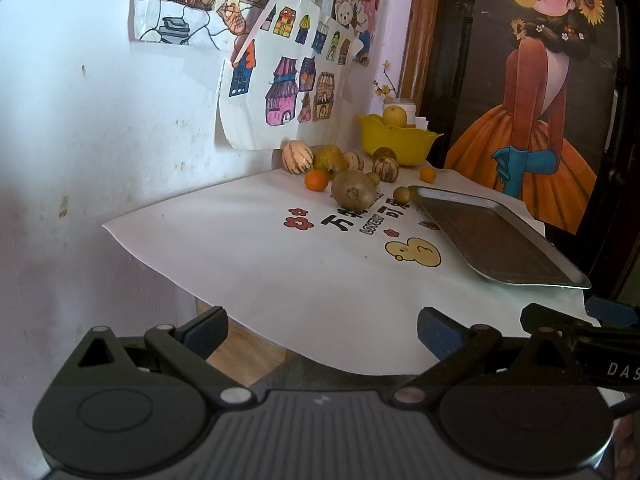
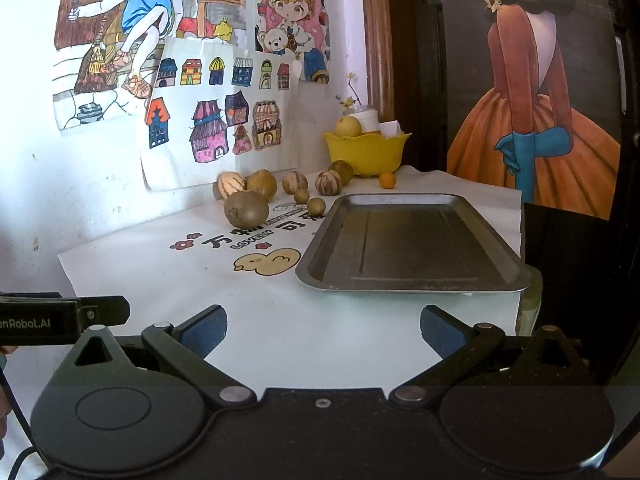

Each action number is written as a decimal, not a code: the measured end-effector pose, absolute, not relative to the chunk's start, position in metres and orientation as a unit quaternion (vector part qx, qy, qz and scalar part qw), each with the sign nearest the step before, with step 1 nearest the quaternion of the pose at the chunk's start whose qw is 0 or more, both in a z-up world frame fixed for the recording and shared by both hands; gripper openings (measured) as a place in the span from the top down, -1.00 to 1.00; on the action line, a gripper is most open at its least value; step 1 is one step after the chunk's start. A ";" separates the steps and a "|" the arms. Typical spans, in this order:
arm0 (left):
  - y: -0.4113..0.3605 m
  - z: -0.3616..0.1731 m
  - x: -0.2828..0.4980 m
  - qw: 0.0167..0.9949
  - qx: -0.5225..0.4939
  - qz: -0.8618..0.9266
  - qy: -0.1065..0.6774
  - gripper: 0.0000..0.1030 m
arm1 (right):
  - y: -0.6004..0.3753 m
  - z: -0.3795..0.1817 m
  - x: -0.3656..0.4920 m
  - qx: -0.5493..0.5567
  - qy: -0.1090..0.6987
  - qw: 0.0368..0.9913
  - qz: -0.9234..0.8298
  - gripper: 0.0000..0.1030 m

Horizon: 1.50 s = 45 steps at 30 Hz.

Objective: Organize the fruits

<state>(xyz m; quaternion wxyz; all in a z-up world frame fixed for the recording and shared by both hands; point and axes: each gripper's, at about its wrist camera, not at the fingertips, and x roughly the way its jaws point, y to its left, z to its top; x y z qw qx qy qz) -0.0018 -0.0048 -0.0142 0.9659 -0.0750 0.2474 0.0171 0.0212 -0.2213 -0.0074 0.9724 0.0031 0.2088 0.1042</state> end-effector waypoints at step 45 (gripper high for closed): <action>0.020 0.017 0.072 0.958 -0.046 -0.007 0.282 -0.99 | -0.247 0.048 0.108 -0.003 0.234 0.958 0.163 -0.99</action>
